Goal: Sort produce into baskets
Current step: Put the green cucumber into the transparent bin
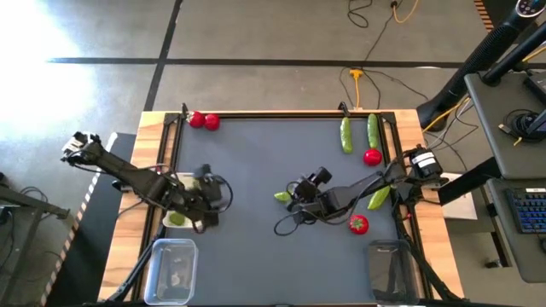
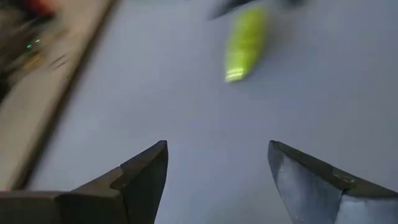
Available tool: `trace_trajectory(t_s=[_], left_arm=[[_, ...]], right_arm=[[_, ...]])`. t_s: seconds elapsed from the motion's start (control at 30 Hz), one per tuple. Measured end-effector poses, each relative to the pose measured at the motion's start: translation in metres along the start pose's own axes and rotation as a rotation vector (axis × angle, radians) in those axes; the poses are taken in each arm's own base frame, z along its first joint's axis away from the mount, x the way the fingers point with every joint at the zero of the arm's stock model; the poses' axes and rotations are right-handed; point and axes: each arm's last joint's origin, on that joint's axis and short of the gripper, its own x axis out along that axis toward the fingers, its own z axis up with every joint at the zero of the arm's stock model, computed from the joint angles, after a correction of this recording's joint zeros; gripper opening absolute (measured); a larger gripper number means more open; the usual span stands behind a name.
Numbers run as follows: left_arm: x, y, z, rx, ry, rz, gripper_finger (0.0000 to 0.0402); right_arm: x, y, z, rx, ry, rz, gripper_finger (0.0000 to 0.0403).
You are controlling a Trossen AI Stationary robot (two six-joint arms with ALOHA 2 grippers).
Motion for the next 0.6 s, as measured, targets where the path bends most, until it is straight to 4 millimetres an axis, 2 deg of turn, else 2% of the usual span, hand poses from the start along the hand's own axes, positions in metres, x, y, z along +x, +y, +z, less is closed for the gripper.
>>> trace_trajectory(t_s=[0.17,0.27,0.4,0.6], left_arm=[[0.031,-0.024,-0.014,0.051,-0.126,-0.208,0.0259],[0.048,-0.032,-0.027,0.057,-0.14,-0.212,0.0259],[0.069,-0.042,-0.043,0.064,-0.129,-0.214,0.0259],[0.094,-0.059,-0.046,0.051,-0.126,-0.212,0.0259]], right_arm=[[0.021,-0.014,-0.015,0.057,0.153,0.057,0.0219],[0.026,-0.017,-0.02,0.134,0.208,0.101,0.0219],[0.026,-0.013,-0.021,0.171,0.198,0.171,0.0219],[0.025,-0.004,-0.012,0.204,0.135,0.286,0.0219]])
